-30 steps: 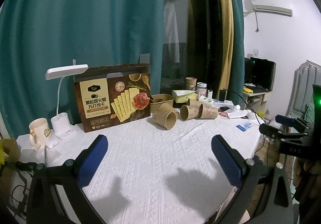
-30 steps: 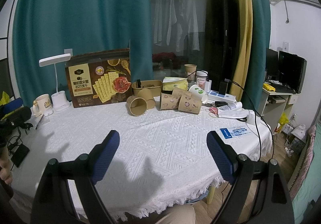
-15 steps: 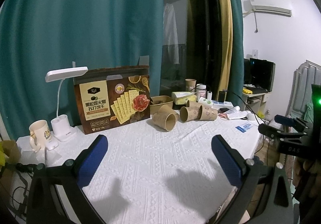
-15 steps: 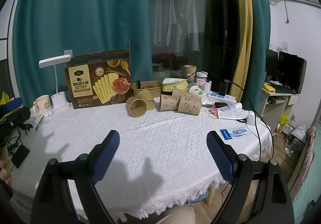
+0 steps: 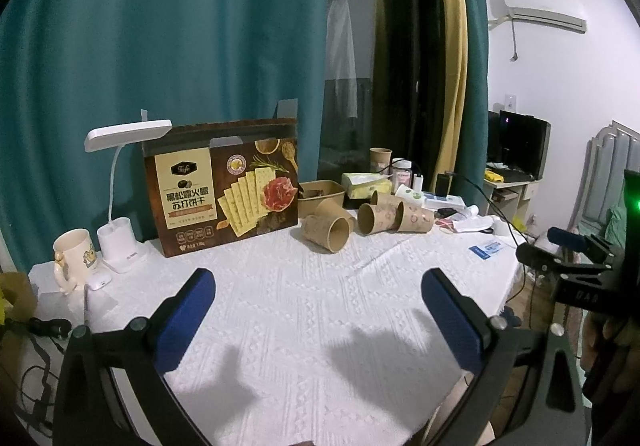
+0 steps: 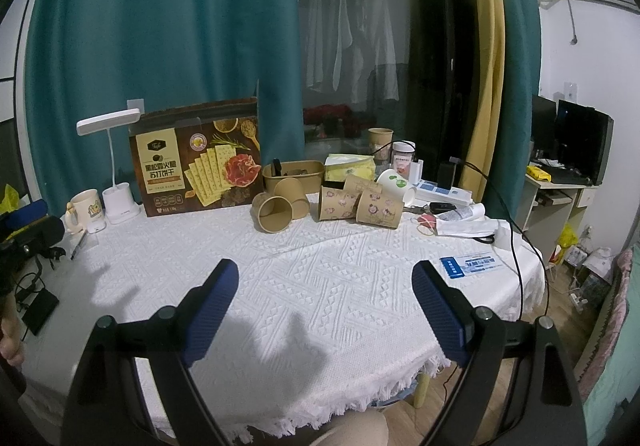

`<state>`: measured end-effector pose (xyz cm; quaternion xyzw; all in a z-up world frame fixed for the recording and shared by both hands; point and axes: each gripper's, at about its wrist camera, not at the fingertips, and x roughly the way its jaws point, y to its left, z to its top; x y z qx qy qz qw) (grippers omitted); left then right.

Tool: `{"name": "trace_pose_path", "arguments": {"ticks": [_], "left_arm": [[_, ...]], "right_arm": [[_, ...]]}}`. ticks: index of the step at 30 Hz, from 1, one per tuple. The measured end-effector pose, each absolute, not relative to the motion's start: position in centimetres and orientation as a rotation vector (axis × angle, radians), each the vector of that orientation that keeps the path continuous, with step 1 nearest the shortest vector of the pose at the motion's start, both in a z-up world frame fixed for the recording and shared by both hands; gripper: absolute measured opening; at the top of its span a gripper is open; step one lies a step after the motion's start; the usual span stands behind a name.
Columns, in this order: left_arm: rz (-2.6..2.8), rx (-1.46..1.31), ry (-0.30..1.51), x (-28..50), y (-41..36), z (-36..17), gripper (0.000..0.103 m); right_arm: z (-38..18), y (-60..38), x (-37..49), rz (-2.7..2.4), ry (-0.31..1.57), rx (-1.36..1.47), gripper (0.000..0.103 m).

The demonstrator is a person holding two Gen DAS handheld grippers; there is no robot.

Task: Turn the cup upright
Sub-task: 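Grasp the cartoon-printed paper cup with the left tool and lift it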

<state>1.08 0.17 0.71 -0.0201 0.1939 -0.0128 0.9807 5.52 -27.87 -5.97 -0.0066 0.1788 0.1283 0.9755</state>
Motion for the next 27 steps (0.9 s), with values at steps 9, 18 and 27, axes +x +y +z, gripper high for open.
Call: {"name": "trace_pose_path", "arguments": {"ticks": [9,18,27], "left_arm": [[-0.112,0.119,0.5,7.6,-3.7,-1.0,0.103],[-0.302,0.576,0.555,20.4,-12.9,-4.6,0.103],[-0.479,0.97,0.538,32.4,-22.6,-8.6,0.096]], "right_arm": [[-7.5,-30.5,11.5,0.238,0.394,0.023,0.087],[-12.4,-36.5,21.4,0.124,0.543,0.041,0.087],[-15.5,-42.0,26.5,0.037,0.571,0.104,0.087]]}}
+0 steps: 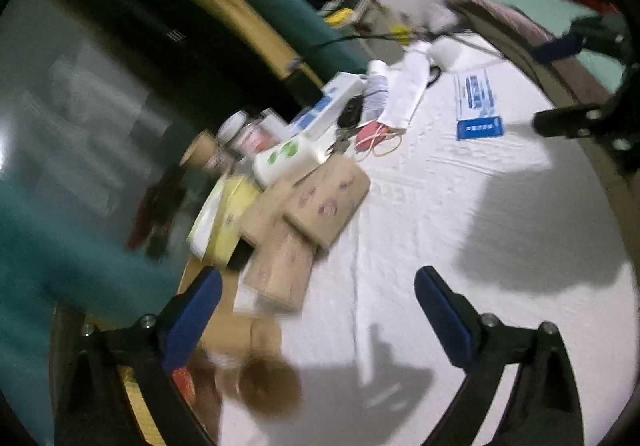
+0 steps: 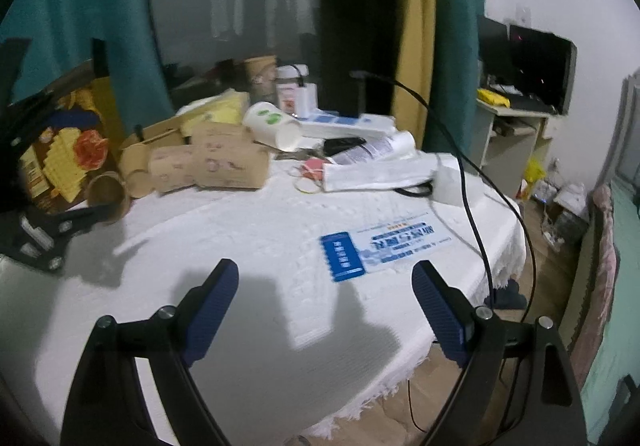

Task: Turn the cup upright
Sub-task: 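Grasp the cartoon-printed paper cup with the left tool and lift it, then carry the cartoon paper cup with the left tool toward the right tool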

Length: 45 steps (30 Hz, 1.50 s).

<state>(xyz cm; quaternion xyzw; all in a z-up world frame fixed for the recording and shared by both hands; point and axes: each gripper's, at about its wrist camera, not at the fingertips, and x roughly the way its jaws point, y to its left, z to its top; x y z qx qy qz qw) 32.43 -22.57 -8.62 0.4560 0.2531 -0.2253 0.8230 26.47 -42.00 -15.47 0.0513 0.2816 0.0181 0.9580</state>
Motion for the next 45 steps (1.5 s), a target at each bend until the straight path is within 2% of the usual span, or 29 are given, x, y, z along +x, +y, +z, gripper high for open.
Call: {"name": "trace_pose_path", "arguments": {"ticks": [8,13,18,21,22,25,30,37,45], "left_arm": [[-0.585,1.162,0.465,40.4,-28.5,-11.3,0.095],[-0.628,1.292,0.468,41.9,-29.9,-13.4,0.094],[-0.645,1.376,0.5,43.0,-30.1,-15.5,0.082],[-0.641,1.38,0.527,43.5,-30.2,-16.5,0.069],[-0.637,1.381,0.537,43.6,-30.3,-16.9,0.061],[-0.641,1.351,0.54,43.5,-30.4,-16.5,0.06],[-0.647,1.302,0.486,41.3,-31.0,-12.9,0.06],[-0.683,1.255,0.417,33.1,-30.6,-7.3,0.06],[-0.655,1.296,0.522,22.4,-24.0,-7.8,0.06]], "right_arm": [[-16.7,-43.2,27.4,0.034,0.587,0.123,0.087],[-17.1,-43.9,27.7,0.025,0.595,0.139,0.087],[-16.9,-43.7,27.5,0.053,0.574,0.119,0.087],[-16.7,-43.2,27.2,0.066,0.567,0.107,0.087],[-16.6,-43.1,27.0,0.067,0.565,0.105,0.087],[-16.1,-43.0,26.2,0.063,0.552,0.104,0.087],[-14.6,-43.1,24.2,0.042,0.518,0.104,0.087],[-12.4,-42.2,20.0,0.045,0.471,0.117,0.087],[-13.3,-37.7,15.9,0.139,0.511,0.102,0.087]]}}
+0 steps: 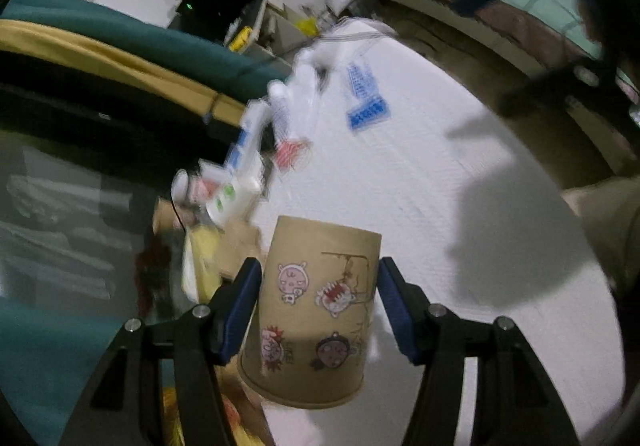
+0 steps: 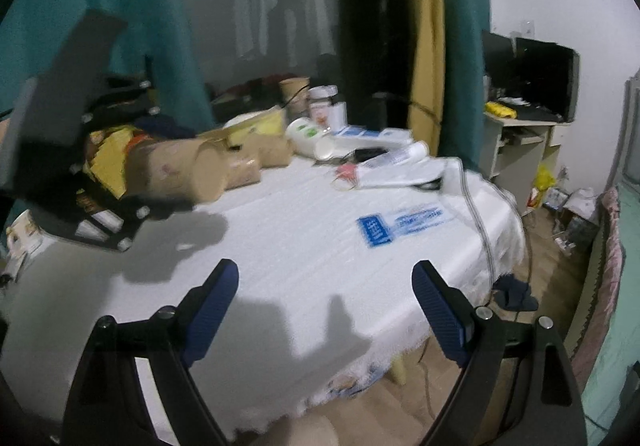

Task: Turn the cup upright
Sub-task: 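Carry the cartoon paper cup with the left tool toward the right tool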

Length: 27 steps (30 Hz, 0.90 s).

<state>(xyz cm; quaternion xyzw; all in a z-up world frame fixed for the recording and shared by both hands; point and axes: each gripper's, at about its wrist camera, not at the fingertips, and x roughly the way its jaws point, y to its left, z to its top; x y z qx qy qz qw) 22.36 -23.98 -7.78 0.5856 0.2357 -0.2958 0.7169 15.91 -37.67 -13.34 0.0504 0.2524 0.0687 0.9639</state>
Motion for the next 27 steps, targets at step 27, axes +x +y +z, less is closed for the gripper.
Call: {"name": "trace_pose_path", "arguments": {"ticks": [27], "left_arm": [[-0.775,1.277,0.734,11.9,-14.7,-15.3,0.071]], "right_arm": [[-14.9,-31.4,11.4,0.207,0.594,0.1,0.087]]}}
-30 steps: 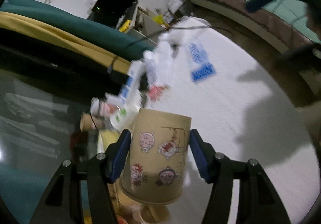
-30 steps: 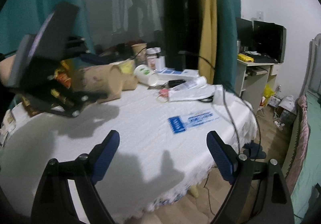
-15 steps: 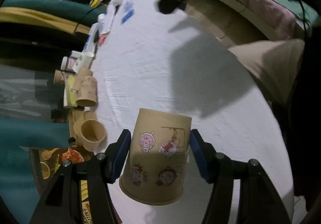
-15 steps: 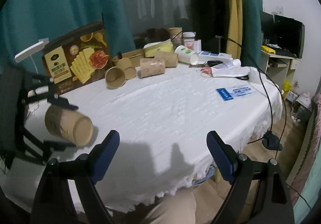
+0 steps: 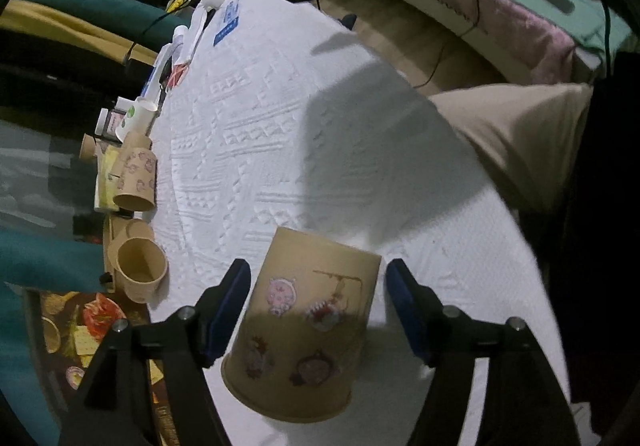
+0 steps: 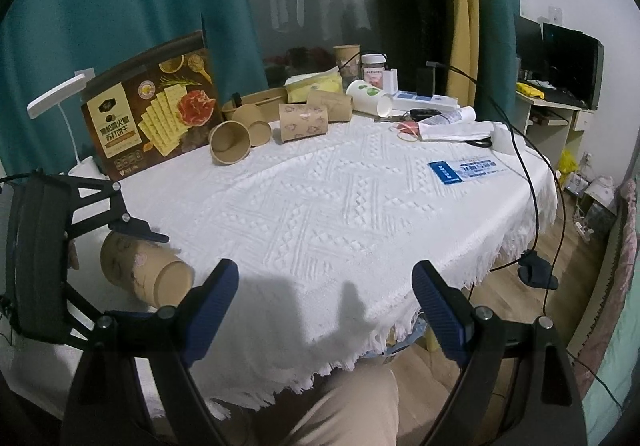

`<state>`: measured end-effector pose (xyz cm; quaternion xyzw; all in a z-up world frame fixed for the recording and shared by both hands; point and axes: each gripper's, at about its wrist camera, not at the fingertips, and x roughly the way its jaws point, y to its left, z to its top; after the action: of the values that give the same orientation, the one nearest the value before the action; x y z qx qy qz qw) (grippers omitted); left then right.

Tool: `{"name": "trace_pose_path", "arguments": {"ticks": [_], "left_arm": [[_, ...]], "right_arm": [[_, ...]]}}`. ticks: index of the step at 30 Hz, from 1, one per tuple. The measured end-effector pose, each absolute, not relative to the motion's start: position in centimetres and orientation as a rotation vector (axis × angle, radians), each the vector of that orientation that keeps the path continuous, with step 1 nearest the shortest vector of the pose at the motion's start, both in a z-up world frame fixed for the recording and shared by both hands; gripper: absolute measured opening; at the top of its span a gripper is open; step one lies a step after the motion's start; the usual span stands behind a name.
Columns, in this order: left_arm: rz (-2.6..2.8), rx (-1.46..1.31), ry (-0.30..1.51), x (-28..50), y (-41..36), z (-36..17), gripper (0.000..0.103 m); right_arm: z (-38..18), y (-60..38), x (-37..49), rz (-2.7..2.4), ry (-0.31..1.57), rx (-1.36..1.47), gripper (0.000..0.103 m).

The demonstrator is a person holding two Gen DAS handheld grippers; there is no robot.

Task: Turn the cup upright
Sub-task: 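Carry the cartoon paper cup with the left tool toward the right tool, then close the right tool on the cup while the left tool releases it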

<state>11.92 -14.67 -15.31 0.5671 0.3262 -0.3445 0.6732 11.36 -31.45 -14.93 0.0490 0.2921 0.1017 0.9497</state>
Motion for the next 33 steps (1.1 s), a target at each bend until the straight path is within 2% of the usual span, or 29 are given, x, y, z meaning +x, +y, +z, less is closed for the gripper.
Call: {"name": "trace_pose_path", "arguments": {"ticks": [4,11,18,25,33], "left_arm": [[-0.779,1.214,0.744,12.0,-14.4,-14.6,0.081],[-0.742,1.026,0.759,11.4,-11.7,-11.7,0.082],[-0.579,0.619,0.776,9.9,-3.7,-7.4,0.082],[-0.357,0.319,0.814,6.9,3.6,-8.3,0.082],[-0.271,0.044,0.867,4.5,8.5,-10.7,0.082]], "right_arm": [[-15.0,-31.3,11.7,0.228,0.608,0.1,0.087],[-13.6,-29.3,13.3,0.361,0.632,-0.008,0.087],[-11.2,-23.3,15.4,0.658,0.698,-0.202,0.087],[-11.1,-15.2,17.1,0.881,0.805,-0.437,0.087],[-13.0,-9.1,18.6,0.966,0.943,-0.66,0.087]]}}
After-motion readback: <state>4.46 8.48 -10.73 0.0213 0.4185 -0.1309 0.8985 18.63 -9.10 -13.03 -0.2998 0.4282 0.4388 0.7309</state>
